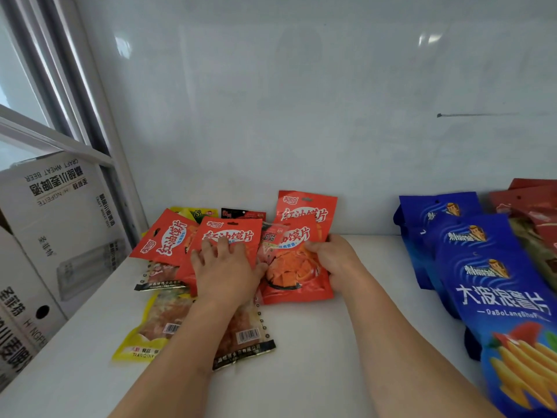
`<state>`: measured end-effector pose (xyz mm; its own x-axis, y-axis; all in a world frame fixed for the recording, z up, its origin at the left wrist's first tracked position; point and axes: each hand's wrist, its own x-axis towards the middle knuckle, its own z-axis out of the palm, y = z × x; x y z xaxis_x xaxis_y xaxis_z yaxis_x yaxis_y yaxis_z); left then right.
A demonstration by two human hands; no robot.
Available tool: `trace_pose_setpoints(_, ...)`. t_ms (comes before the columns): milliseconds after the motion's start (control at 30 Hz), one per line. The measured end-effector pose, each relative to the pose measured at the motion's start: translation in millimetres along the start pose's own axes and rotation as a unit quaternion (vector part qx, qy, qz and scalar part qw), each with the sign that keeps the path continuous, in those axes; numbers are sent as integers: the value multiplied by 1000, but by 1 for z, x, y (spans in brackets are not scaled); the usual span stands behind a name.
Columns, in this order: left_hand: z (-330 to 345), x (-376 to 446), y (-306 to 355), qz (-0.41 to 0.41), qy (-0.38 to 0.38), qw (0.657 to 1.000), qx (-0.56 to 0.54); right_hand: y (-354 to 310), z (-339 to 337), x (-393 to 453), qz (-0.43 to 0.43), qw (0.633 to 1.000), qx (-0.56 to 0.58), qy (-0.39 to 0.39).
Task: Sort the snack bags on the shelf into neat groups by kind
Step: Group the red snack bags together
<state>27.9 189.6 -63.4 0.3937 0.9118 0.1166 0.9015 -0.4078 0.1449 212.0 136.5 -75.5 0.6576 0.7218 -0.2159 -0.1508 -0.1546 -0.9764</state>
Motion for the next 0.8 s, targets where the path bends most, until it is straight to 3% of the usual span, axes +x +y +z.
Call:
trace_pose_setpoints(67,-1,-3,4,24,41,999,-18,0,-6,0,3,1000,20,-7)
trace_pose_setpoints(167,-4,-8,18,106,108,980,-130,0,-17,0,-1,999,38,-17)
trace_pose_setpoints(267,-6,-15,33,145,59,953,-260,-2,-27,1,-13,998,49,-24)
trace_pose_setpoints(400,-4,-17,44,107,-8,923,-370,-5,-38,-2,-22,995,93,-30)
trace_pose_setpoints(533,-10,-18,51,57,-47,869,-489,-10,-41,-9,-19,985,161,-63)
trace_pose_setpoints(667,-7,-16,52,40,-58,808,-585,-12,-40,-12,-23,974,209,-84)
trace_pose_setpoints(800,-6,-13,46,35,-52,787,-613,-15,-37,-18,-26,967,223,-118)
